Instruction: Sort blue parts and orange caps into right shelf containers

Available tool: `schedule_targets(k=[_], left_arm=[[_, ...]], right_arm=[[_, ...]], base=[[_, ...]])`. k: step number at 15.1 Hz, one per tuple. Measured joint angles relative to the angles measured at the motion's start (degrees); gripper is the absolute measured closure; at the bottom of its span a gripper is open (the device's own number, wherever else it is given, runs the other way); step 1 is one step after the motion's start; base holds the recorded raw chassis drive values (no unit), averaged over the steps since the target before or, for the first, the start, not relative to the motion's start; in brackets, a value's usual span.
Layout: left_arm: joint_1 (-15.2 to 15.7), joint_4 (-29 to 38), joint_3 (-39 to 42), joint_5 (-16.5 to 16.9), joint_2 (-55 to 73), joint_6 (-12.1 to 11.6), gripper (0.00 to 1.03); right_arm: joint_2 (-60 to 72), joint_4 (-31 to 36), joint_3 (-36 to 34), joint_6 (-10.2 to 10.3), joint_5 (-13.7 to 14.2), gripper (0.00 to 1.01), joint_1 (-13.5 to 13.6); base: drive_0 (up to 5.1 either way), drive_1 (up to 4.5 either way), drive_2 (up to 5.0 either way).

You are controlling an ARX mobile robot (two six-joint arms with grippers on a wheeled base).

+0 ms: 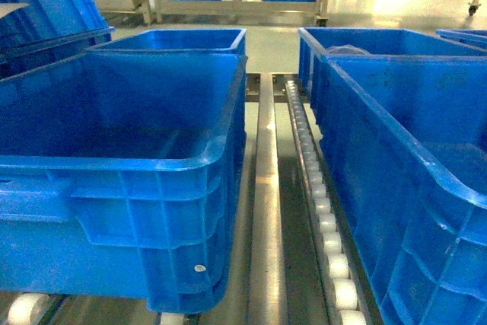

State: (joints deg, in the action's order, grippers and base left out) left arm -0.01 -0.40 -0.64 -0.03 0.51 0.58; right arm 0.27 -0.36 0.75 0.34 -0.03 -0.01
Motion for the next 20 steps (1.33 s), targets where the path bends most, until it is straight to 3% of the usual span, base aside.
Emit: schedule_targets(k=[20], left_arm=[[0.0,0.0,0.0,0.02,0.0,0.0,0.61]], right_arm=[[0.0,0.0,0.0,0.0,0.0,0.58,0.0]], base=[[0.0,0.0,0.0]])
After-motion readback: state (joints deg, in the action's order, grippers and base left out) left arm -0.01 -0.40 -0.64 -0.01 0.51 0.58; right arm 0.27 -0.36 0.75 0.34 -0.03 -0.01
